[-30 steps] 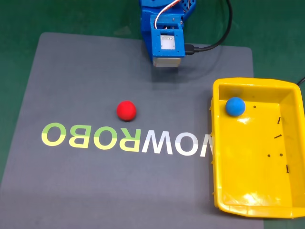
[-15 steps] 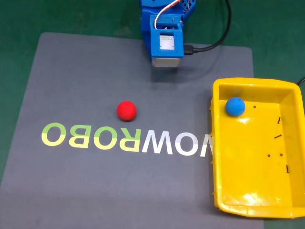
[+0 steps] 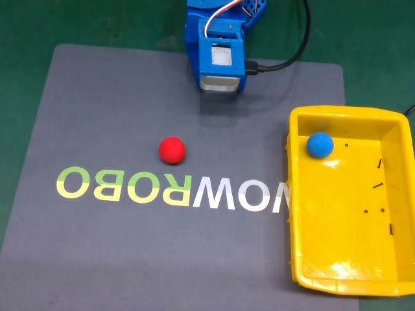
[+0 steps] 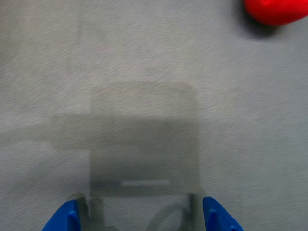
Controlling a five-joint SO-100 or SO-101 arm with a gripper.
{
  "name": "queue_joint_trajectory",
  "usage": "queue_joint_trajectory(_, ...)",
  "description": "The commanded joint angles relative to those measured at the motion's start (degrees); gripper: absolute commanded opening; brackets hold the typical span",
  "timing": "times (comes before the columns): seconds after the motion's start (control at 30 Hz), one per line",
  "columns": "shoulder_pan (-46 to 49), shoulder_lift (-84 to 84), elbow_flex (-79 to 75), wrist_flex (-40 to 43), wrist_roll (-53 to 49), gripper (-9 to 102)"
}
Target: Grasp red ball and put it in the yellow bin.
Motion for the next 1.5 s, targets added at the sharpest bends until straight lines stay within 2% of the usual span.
queue_joint_trajectory(0.0, 2.1, -8.3, -7.5, -9.2, -0.8, 30)
queue_joint_trajectory(0.3, 4.7, -39.1, -22.2, -27.9, 0.9, 29)
queue_joint_trajectory(0.53, 7.0, -56.7, -31.0, -37.9, 0.0, 29)
queue_joint_trajectory(0.83, 9.0, -70.2, -39.5, -41.2, -0.1, 29)
queue_joint_trajectory(1.47, 8.9, -85.8, -49.2, -42.3, 0.8, 28)
